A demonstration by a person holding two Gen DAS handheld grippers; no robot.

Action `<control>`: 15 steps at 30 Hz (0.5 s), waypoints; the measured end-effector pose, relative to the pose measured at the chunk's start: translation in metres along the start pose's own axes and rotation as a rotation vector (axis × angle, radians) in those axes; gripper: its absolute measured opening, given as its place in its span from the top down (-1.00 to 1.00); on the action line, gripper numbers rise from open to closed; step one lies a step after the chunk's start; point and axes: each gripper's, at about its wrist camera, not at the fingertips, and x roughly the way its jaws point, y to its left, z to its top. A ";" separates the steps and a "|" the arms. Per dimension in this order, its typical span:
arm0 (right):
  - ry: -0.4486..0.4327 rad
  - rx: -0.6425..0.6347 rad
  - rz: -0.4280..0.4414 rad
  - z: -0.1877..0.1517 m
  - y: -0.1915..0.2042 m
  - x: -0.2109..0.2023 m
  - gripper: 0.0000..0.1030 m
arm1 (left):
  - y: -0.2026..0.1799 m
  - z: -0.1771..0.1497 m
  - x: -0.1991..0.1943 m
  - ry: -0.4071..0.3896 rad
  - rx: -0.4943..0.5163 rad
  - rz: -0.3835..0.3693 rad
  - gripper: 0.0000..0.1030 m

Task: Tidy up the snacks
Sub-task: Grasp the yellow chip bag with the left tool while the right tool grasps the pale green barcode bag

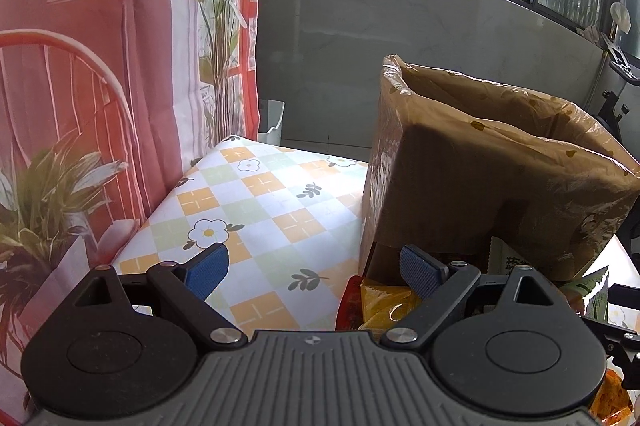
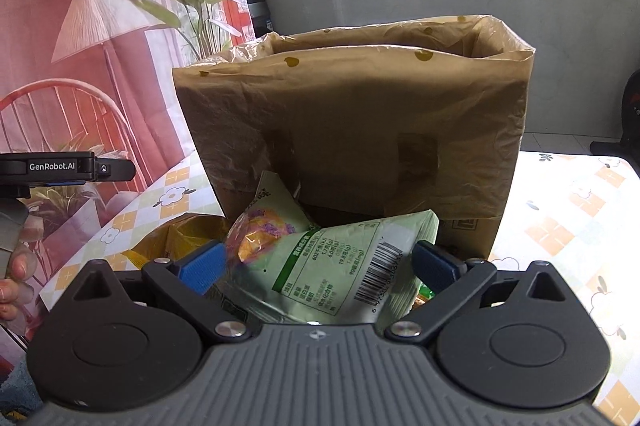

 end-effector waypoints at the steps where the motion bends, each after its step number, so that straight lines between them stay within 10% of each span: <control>1: 0.005 0.002 -0.005 0.000 -0.001 0.001 -0.96 | 0.000 -0.001 0.001 0.003 0.000 -0.003 -0.82; 15: 0.013 0.140 0.053 -0.008 -0.019 0.004 -1.00 | -0.005 -0.008 0.007 0.023 0.027 -0.024 -0.82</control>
